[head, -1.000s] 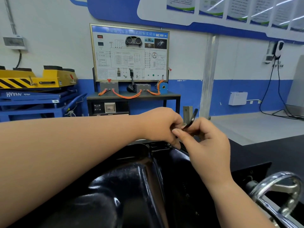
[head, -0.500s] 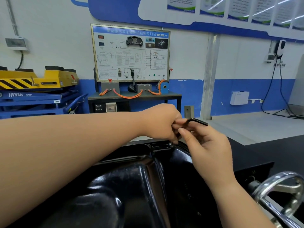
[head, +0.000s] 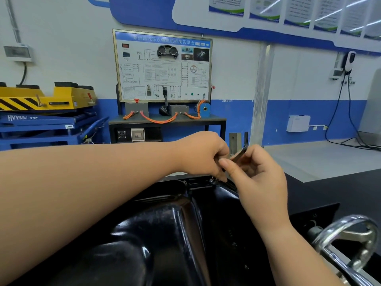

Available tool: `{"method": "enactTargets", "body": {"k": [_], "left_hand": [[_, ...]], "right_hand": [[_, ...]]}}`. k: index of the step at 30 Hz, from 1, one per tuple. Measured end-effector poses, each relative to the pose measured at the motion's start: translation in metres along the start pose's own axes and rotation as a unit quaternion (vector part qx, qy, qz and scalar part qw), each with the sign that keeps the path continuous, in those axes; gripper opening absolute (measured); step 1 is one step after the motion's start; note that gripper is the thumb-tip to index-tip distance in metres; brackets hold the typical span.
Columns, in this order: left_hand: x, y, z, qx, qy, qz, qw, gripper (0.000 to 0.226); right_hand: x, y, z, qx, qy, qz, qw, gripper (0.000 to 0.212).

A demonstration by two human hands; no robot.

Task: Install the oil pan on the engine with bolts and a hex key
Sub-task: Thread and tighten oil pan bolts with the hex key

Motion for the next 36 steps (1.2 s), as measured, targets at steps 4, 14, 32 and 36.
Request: {"method": "enactTargets", "body": {"k": [4,14,32,36], "left_hand": [[-0.001,0.001,-0.001,-0.016,0.009,-0.005,1.000,0.018],[-0.003,0.000,-0.004,-0.063,0.007,-0.014,0.998,0.013],[-0.003,0.003,-0.002,-0.047,0.001,0.016,0.999,0.039],[-0.005,-0.001,-0.004,-0.093,-0.001,0.004,0.996,0.013]], "right_hand": [[-0.006,-0.004,-0.006,0.000,0.035,-0.050,0.998,0.023],[-0.001,0.004,-0.001,0.037,0.023,0.002,0.999,0.020],[-0.003,-0.003,-0.003,0.083,0.025,-0.077,0.993,0.035],[0.001,0.003,0.002,0.086,0.012,-0.044,0.995,0.028]]}}
Point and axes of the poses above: each hand's wrist, its own x-axis towards the middle knuckle, its own y-axis out of the back of the hand, z = x × y, the point moved 5 cm from there along x, towards the middle knuckle, and after that the axes turned 13 degrees about -y, right-handed, at the moved point
